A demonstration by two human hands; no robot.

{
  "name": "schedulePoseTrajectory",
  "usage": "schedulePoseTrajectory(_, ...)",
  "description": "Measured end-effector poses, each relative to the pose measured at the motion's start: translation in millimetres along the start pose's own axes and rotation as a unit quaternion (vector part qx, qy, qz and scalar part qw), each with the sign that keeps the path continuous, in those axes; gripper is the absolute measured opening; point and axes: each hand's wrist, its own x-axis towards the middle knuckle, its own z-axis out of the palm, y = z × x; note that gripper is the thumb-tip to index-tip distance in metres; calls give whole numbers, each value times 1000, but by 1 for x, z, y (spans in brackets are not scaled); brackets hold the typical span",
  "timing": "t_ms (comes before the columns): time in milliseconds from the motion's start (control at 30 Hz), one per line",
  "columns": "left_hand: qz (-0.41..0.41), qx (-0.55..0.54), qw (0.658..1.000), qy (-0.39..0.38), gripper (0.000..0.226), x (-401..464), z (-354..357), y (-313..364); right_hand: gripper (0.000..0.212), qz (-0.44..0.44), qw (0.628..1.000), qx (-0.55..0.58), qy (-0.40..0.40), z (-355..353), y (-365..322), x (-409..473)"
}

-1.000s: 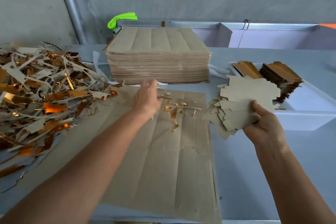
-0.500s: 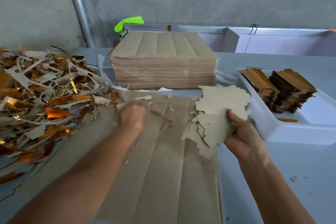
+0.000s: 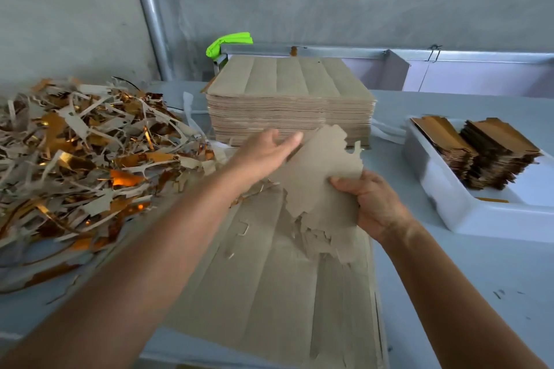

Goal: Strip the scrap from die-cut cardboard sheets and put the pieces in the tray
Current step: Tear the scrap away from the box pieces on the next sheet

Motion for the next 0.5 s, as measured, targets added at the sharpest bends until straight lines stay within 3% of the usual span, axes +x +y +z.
schedulePoseTrajectory(67,-14,-146,988,-36,56,-6,28,-3,22,-34,999,-24,12,10,-2,-1)
schedulePoseTrajectory(133,-23,-233,972,-4,41,-11,46,-13,24,-74,995,-38,53,15,-4,-1)
schedulePoseTrajectory(233,-32,-352,934,44,35,-19,61,-26,26,-124,989,-30,74,19,-1,2)
schedulePoseTrajectory(333,-49,-423,902,76,44,-25,70,-35,28,-165,984,-31,60,24,6,3)
schedulePoseTrajectory(500,-35,-513,856,51,26,-32,79,-43,31,-202,978,-33,42,26,17,5)
